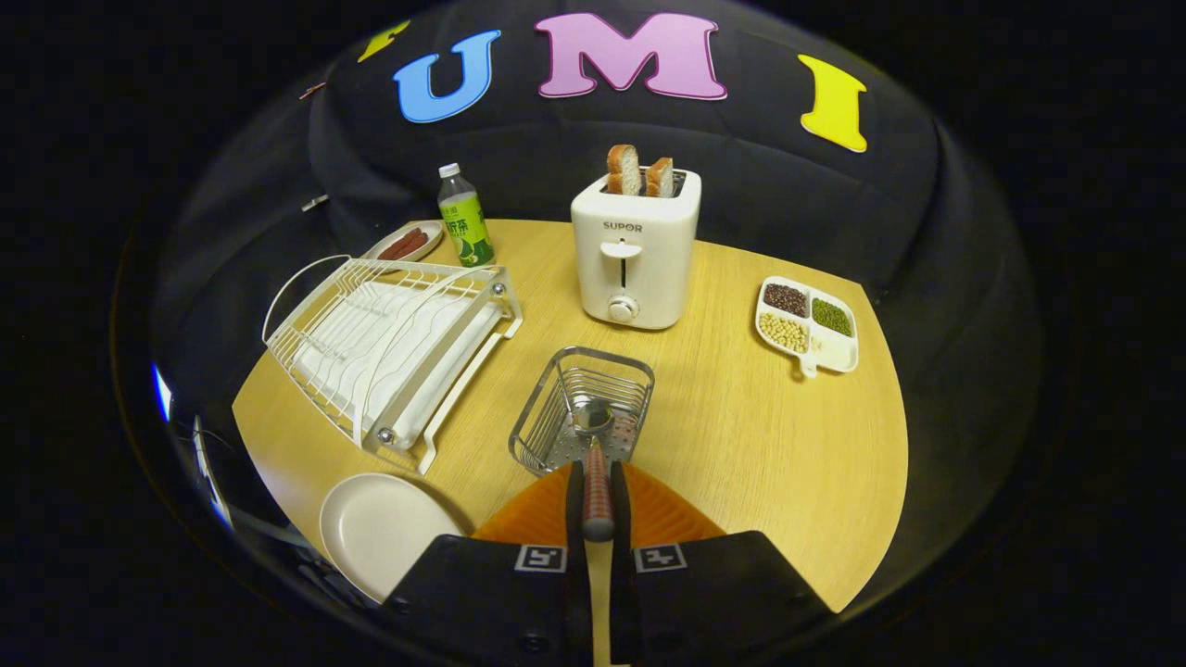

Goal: Take the plate from the dish rack, then take the spoon from the basket and place it into the plate.

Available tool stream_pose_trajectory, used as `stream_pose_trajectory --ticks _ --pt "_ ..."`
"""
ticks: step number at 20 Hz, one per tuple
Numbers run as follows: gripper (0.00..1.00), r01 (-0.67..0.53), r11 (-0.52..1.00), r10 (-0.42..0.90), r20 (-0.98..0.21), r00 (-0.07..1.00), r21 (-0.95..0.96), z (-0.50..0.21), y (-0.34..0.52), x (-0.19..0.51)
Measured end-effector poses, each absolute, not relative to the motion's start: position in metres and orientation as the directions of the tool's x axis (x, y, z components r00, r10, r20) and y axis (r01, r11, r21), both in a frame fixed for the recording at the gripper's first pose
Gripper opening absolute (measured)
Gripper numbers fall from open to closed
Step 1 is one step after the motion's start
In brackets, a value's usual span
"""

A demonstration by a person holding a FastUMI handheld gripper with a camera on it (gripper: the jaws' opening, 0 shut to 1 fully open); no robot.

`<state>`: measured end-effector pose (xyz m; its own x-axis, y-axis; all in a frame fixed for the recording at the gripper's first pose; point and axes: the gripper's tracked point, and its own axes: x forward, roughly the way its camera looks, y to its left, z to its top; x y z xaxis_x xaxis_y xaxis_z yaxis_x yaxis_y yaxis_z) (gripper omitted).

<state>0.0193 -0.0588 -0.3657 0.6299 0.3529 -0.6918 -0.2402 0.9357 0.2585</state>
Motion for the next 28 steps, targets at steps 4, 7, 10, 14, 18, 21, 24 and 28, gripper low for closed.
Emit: stream_pose_trajectory --ticks 4,7,10,14,18,21,24,28 --pt "0.11 -0.198 0.934 0.352 -0.664 0.659 0.298 -0.345 -0.068 0.020" --pt "0.11 -0.198 0.935 0.346 -0.636 0.690 0.293 -0.323 -0.080 0.019" --pt "0.11 -0.200 0.934 0.343 -0.586 0.734 0.295 -0.290 -0.087 0.021" --pt "0.11 -0.222 0.929 0.350 -0.510 0.785 0.297 -0.239 -0.094 0.016" --pt "0.11 -0.269 0.911 0.389 -0.436 0.812 0.313 -0.186 -0.088 -0.004" --pt "0.11 -0.331 0.884 0.450 -0.406 0.795 0.331 -0.163 -0.073 -0.033" --pt "0.11 -0.386 0.867 0.493 -0.433 0.755 0.314 -0.170 -0.054 -0.065" --pt "0.11 -0.408 0.842 0.537 -0.475 0.697 0.353 -0.200 -0.019 -0.100"
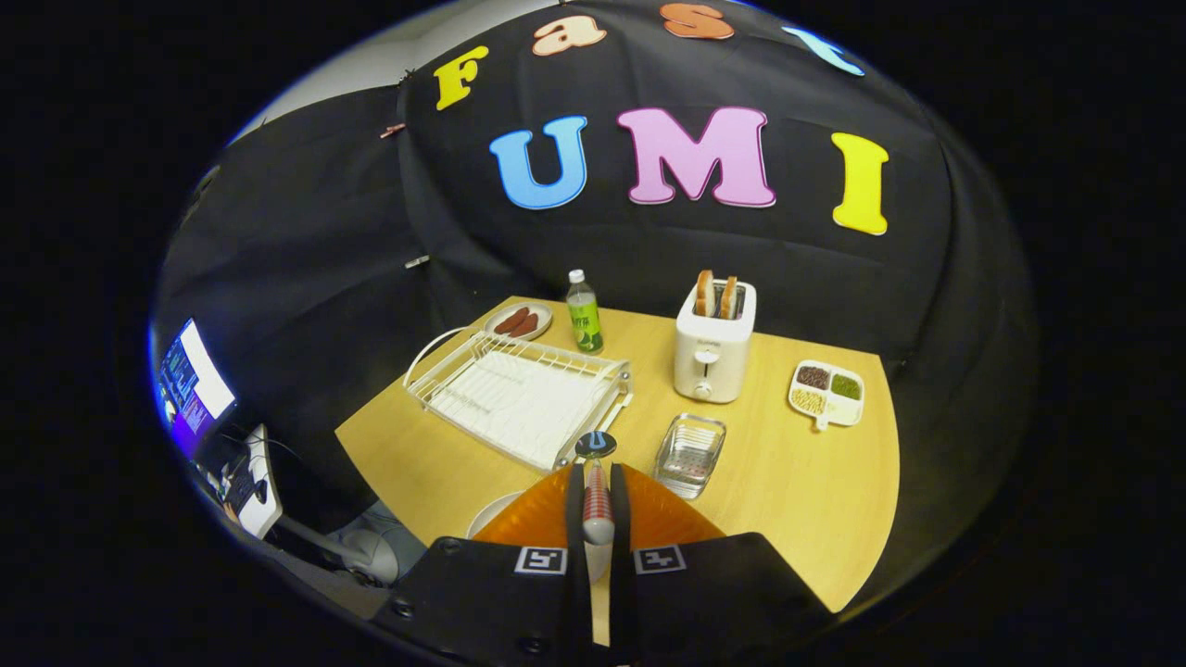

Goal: Take the plate from the dish rack, then take the spoon from the basket and place it into the plate.

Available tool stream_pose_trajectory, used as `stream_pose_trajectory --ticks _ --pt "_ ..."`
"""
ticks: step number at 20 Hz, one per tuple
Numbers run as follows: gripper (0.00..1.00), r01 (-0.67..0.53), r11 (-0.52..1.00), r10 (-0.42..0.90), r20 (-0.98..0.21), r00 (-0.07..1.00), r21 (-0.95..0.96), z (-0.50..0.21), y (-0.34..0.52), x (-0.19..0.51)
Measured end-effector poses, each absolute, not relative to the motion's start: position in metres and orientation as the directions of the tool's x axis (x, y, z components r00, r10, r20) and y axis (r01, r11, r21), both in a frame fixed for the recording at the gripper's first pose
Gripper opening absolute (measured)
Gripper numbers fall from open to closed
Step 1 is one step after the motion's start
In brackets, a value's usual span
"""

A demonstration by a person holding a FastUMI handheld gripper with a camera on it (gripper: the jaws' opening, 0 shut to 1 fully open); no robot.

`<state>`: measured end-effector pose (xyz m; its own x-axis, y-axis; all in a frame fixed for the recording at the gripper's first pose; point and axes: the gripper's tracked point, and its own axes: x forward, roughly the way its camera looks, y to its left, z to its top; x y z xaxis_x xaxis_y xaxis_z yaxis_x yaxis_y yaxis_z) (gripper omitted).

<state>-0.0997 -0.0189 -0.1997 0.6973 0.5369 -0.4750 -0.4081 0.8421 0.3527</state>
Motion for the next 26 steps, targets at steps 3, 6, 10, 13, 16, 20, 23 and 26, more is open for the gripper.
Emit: stream_pose_trajectory --ticks 3,6,10,13,16,20,23,26 --pt "0.11 -0.414 0.834 0.552 -0.516 0.655 0.365 -0.230 0.005 -0.117" --pt "0.11 -0.407 0.834 0.552 -0.570 0.608 0.373 -0.267 0.026 -0.131" --pt "0.12 -0.410 0.830 0.556 -0.621 0.552 0.379 -0.311 0.051 -0.146" --pt "0.11 -0.422 0.825 0.563 -0.617 0.550 0.377 -0.322 0.064 -0.147" --pt "0.11 -0.434 0.820 0.568 -0.622 0.538 0.373 -0.332 0.072 -0.146" --pt "0.12 -0.452 0.805 0.588 -0.625 0.514 0.385 -0.342 0.077 -0.149" --pt "0.13 -0.450 0.806 0.582 -0.656 0.481 0.386 -0.358 0.076 -0.158" --pt "0.15 -0.448 0.813 0.563 -0.698 0.442 0.372 -0.378 0.073 -0.169"
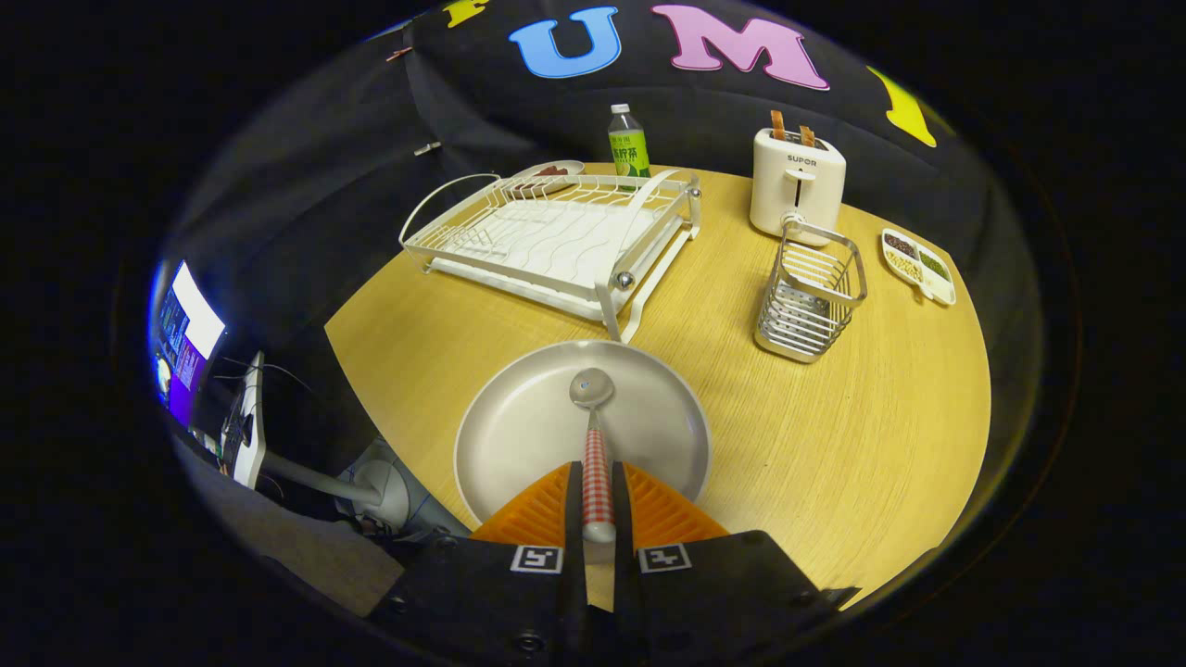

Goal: Take the plate from the dish rack, then take the spoon from the basket and place it into the plate.

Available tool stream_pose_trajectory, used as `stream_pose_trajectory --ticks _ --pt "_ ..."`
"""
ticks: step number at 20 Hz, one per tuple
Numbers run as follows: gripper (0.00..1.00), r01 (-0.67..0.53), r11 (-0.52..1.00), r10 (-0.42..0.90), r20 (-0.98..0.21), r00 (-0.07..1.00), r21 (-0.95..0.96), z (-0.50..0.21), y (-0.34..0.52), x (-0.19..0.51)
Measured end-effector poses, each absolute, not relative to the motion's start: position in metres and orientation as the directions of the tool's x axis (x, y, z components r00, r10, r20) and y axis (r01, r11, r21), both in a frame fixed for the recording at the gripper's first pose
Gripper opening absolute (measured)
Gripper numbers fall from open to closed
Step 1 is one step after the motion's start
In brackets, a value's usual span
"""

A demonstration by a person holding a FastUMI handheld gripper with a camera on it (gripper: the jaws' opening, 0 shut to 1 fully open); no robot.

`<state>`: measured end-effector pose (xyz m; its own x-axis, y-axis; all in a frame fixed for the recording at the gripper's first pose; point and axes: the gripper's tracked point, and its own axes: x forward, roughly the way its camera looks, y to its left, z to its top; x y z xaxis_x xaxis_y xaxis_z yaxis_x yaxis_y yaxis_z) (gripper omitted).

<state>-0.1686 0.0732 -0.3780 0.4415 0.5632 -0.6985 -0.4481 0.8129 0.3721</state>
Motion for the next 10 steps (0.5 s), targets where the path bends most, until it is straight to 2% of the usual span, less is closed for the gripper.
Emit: stream_pose_trajectory --ticks 4,7,9,10 --pt "0.18 -0.438 0.834 0.519 -0.748 0.415 0.336 -0.395 0.066 -0.178" --pt "0.27 -0.406 0.849 0.506 -0.744 0.437 0.339 -0.393 0.060 -0.172" --pt "0.41 -0.378 0.856 0.503 -0.739 0.449 0.353 -0.390 0.056 -0.167" --pt "0.55 -0.369 0.857 0.504 -0.736 0.453 0.360 -0.388 0.055 -0.166"
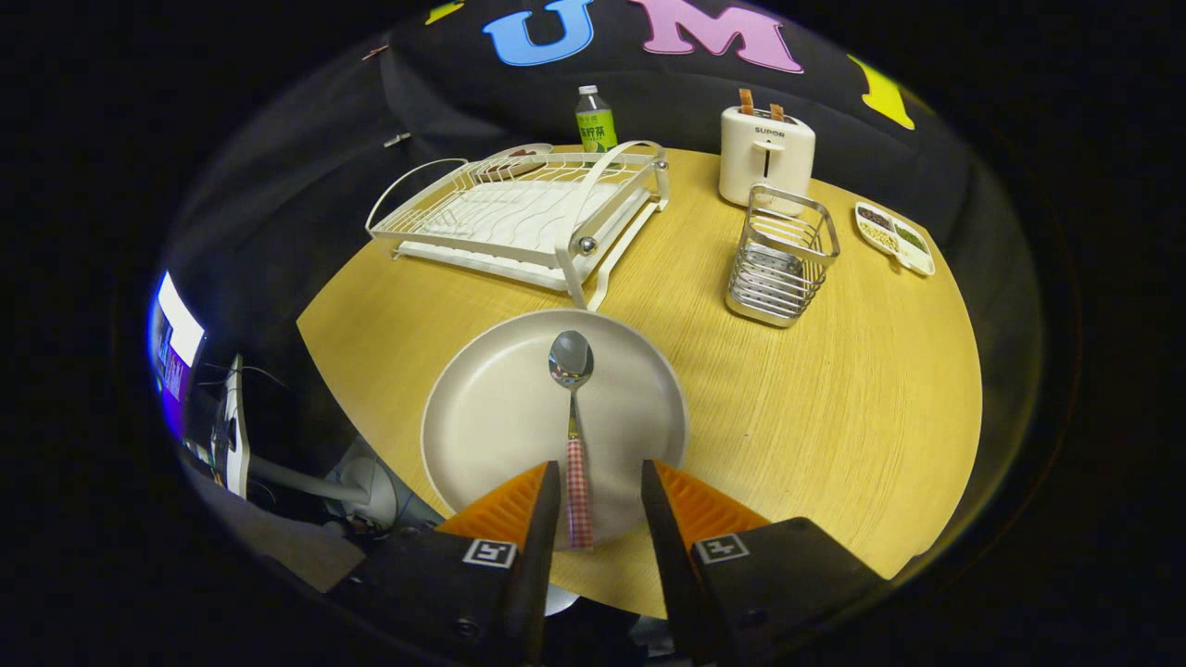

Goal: Take the plate from the dish rack, then take the spoon from the basket and place it into the plate.

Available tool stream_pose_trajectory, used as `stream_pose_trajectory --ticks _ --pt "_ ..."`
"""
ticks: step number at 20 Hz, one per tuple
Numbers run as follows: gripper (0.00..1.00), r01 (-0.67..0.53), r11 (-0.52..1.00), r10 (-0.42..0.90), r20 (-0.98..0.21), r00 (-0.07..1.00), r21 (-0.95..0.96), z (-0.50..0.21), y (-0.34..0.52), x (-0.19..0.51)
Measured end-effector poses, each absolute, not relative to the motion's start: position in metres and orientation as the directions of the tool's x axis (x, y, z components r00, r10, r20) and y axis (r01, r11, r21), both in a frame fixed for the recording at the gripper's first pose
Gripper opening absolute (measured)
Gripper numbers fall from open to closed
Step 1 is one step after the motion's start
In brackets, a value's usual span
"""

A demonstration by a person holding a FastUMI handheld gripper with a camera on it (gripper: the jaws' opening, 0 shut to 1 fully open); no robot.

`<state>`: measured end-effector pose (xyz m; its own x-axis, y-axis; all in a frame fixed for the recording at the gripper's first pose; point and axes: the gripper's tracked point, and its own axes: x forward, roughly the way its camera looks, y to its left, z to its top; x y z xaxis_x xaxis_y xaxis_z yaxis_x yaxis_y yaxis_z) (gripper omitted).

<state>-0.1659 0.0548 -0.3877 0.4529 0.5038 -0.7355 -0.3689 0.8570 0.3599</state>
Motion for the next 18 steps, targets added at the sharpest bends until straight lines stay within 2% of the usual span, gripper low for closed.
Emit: stream_pose_trajectory --ticks 3,4,7,13,18 --pt "0.72 -0.353 0.862 0.499 -0.729 0.469 0.363 -0.380 0.046 -0.163" --pt "0.84 -0.349 0.865 0.495 -0.724 0.480 0.361 -0.377 0.043 -0.161" --pt "0.96 -0.340 0.876 0.480 -0.696 0.534 0.342 -0.356 0.029 -0.148" --pt "0.99 -0.330 0.917 0.396 -0.582 0.710 0.223 -0.285 -0.018 -0.097" --pt "0.99 -0.314 0.934 0.358 -0.462 0.811 0.171 -0.216 -0.051 -0.070"
